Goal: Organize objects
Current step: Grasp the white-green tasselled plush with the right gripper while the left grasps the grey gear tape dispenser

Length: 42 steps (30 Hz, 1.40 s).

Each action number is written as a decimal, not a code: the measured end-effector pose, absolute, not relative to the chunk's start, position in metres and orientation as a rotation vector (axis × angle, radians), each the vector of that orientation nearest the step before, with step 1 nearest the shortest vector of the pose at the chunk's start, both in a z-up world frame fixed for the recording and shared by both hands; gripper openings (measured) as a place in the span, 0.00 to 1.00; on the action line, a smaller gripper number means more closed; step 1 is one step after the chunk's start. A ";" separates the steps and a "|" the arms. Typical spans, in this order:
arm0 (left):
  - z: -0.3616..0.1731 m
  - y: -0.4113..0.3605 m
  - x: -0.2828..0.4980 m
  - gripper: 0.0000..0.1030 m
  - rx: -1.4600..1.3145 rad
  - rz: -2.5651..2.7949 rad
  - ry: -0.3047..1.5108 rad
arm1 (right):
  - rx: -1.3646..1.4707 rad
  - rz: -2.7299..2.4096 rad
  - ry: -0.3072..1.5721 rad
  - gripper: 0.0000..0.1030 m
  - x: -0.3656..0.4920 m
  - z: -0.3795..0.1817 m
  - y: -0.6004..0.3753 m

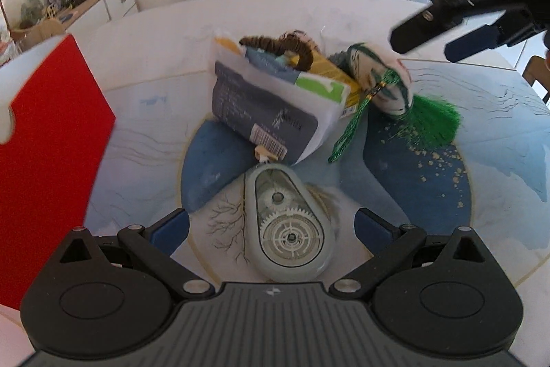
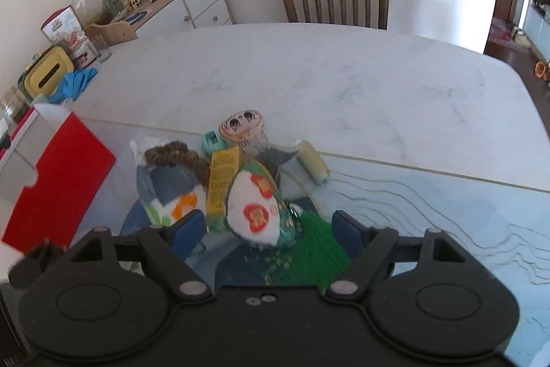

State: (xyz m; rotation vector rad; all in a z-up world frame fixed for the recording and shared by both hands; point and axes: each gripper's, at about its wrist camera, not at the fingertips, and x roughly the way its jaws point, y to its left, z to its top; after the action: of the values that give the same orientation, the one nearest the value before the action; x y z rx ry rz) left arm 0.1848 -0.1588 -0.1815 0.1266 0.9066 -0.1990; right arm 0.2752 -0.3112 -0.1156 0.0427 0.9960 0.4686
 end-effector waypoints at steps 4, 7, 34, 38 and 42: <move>-0.186 -0.158 0.186 0.99 0.104 -0.201 0.920 | 0.091 0.493 1.029 0.76 0.287 -0.127 -0.306; -0.188 -0.159 0.186 0.99 0.083 -0.207 0.928 | 0.098 0.508 1.050 0.72 0.293 -0.135 -0.303; -0.178 -0.165 0.179 0.51 0.111 -0.207 0.871 | 0.162 0.499 1.045 0.40 0.287 -0.138 -0.311; -0.173 -0.161 0.175 0.51 0.094 -0.218 0.860 | 0.166 0.500 1.030 0.39 0.276 -0.130 -0.317; -0.165 -0.154 0.171 0.51 0.069 -0.228 0.856 | 0.166 0.507 1.007 0.39 0.261 -0.116 -0.325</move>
State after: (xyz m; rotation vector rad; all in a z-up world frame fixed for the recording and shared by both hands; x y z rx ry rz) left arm 0.1713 -0.1538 -0.1649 0.0693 0.8557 -0.2280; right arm 0.2611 -0.3247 -0.1155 0.1657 1.0072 0.5067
